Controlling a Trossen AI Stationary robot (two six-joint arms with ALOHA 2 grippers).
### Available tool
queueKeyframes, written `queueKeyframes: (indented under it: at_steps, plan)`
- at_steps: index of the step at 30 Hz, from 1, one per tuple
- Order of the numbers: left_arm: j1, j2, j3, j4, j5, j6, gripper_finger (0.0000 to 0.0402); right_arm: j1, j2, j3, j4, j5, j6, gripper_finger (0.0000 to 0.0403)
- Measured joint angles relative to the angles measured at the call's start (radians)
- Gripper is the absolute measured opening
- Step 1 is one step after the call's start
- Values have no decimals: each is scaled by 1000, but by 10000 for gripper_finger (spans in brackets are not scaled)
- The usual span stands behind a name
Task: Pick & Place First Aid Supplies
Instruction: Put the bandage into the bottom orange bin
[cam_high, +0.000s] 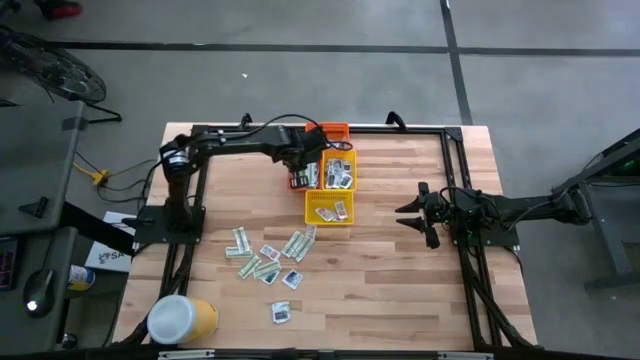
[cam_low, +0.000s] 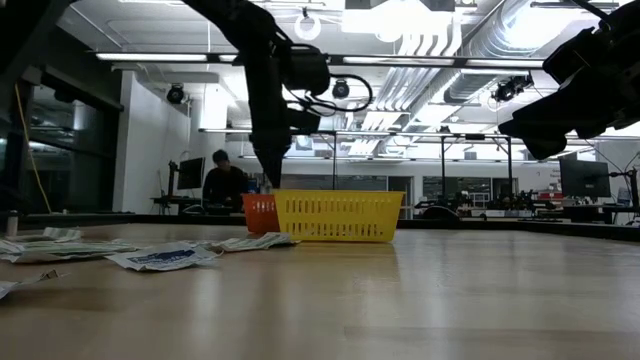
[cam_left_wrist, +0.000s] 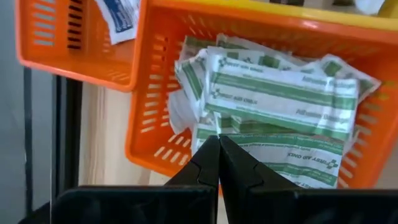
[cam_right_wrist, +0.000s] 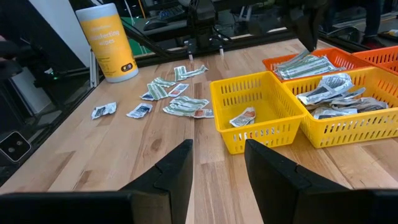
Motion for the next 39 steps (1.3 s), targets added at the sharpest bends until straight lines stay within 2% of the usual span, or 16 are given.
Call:
queueKeyframes:
  at_steps: [6, 12, 23, 27, 35, 39]
  plan:
    - [-1, 25, 6, 8, -3, 94, 0, 0, 0, 0, 0, 0, 0, 139]
    - [-1, 25, 6, 26, -3, 98, 12, 0, 0, 0, 0, 0, 0, 139]
    - [-1, 6, 5, -15, -1, 95, 117, 0, 0, 0, 0, 0, 0, 139]
    - [0, -35, 5, -80, -18, 42, 127, 0, 0, 0, 0, 0, 0, 139]
    - [0, -126, 5, -228, 11, -81, 128, 0, 0, 0, 0, 0, 0, 139]
    - [0, -168, -13, -305, 118, -129, 128, 0, 0, 0, 0, 0, 0, 139]
